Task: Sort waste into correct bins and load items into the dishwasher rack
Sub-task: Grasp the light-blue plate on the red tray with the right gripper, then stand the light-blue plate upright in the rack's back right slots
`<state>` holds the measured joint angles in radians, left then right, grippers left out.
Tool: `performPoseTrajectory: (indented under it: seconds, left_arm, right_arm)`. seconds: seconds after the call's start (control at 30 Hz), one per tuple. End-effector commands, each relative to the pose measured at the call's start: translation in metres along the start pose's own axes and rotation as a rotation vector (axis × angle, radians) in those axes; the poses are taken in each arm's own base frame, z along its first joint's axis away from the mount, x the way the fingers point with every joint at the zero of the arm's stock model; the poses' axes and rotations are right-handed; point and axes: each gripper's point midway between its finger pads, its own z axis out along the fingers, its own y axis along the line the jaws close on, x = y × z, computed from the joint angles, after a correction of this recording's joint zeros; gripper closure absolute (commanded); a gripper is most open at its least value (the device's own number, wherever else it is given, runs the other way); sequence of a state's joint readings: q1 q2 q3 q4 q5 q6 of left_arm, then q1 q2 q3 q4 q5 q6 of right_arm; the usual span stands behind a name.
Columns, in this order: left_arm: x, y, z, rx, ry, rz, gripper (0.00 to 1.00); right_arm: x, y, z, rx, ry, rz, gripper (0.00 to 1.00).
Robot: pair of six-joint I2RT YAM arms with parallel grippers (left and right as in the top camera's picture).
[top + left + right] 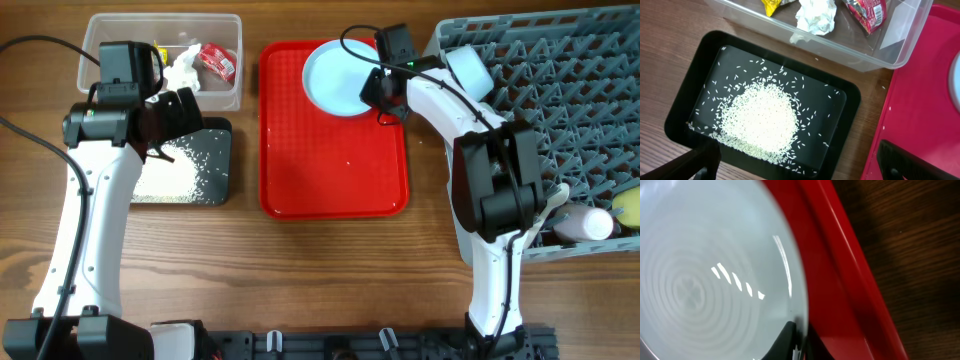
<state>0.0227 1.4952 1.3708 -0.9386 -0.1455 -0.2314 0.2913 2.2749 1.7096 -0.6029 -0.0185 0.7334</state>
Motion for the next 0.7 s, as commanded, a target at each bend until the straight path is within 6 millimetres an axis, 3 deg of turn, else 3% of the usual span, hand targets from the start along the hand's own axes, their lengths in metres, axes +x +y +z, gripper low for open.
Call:
performPoseTrajectory:
  seconds: [0.0, 0.07, 0.17, 0.27, 0.3, 0.33, 0.4, 0.53, 0.6, 0.67]
  left_arm:
    - [-0.005, 0.003, -0.004, -0.007, -0.018, -0.024, 0.00]
    - [-0.005, 0.003, -0.004, -0.007, -0.018, -0.024, 0.00]
    - [-0.005, 0.003, -0.004, -0.007, -0.018, -0.024, 0.00]
    - [-0.005, 0.003, -0.004, -0.007, -0.018, -0.024, 0.00]
    - [-0.005, 0.003, -0.004, -0.007, -0.018, -0.024, 0.00]
    - [-0.005, 0.003, -0.004, -0.007, -0.018, -0.024, 0.00]
    - [-0.005, 0.003, -0.004, -0.007, -0.018, -0.024, 0.00]
    - [-0.005, 0.003, -0.004, -0.007, -0.018, -0.024, 0.00]
    - [-0.005, 0.003, -0.004, -0.007, -0.018, -0.024, 0.00]
    - [-0.005, 0.003, -0.004, -0.007, -0.018, -0.024, 0.00]
  right_arm:
    - [0.009, -0.001, 0.012, -0.004, 0.046, -0.040, 0.96]
    - [0.005, 0.000, 0.000, -0.008, 0.043, -0.084, 0.96]
    - [-0.012, 0.005, -0.043, -0.001, -0.017, -0.185, 0.96]
    - [-0.042, 0.000, -0.109, 0.070, -0.175, -0.258, 0.96]
    - [-0.060, -0.001, -0.152, 0.105, -0.285, -0.329, 0.96]
    - [-0.065, -0.001, -0.166, 0.112, -0.318, -0.352, 0.96]
    - [-0.081, -0.007, -0.214, 0.167, -0.438, -0.388, 0.96]
    - [-0.114, -0.073, -0.323, 0.575, -0.720, -0.330, 0.96]
    - [-0.119, -0.104, -0.359, 0.719, -0.764, -0.302, 0.96]
    - [-0.126, -0.134, -0.378, 0.784, -0.778, -0.234, 0.96]
